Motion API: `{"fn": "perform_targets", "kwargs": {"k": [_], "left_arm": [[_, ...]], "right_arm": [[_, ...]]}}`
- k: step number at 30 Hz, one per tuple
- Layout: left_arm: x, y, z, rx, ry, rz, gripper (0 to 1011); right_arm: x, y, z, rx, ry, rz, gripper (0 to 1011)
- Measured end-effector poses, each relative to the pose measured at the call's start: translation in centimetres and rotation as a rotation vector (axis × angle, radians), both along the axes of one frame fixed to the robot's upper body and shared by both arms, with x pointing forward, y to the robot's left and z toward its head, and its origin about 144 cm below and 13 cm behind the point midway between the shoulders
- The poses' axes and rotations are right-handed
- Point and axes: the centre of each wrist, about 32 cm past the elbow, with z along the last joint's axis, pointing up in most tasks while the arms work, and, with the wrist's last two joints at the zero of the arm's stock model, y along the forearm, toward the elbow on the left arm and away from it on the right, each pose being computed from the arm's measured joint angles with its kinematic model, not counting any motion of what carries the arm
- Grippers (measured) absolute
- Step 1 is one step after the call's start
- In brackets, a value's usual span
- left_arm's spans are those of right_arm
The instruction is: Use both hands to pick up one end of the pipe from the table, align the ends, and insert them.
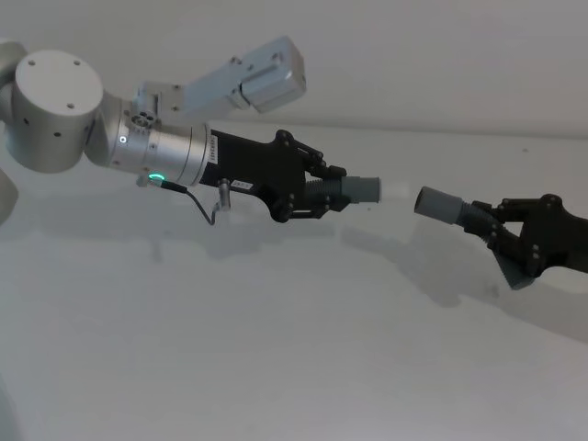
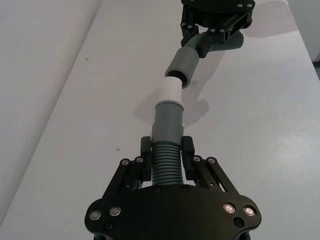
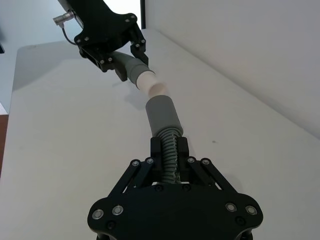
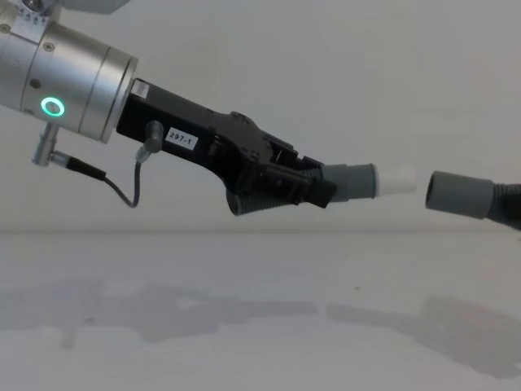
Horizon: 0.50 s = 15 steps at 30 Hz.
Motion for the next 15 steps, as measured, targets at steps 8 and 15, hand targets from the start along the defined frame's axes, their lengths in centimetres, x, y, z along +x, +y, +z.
{"fn": "perform_targets", "kwargs": {"k": [8, 15], "left_arm": [[-0.19, -0.09, 0.1, 0.003, 0.001, 0.001, 345], [-0.33, -0.18, 0.15, 0.004, 0.001, 0.002, 345]], "right_arm": [[0.02, 0.25, 0.28, 0.008, -0.007, 0.009, 179], [0.01, 0.5, 0.56, 0.017, -0.013, 0.019, 179]]}}
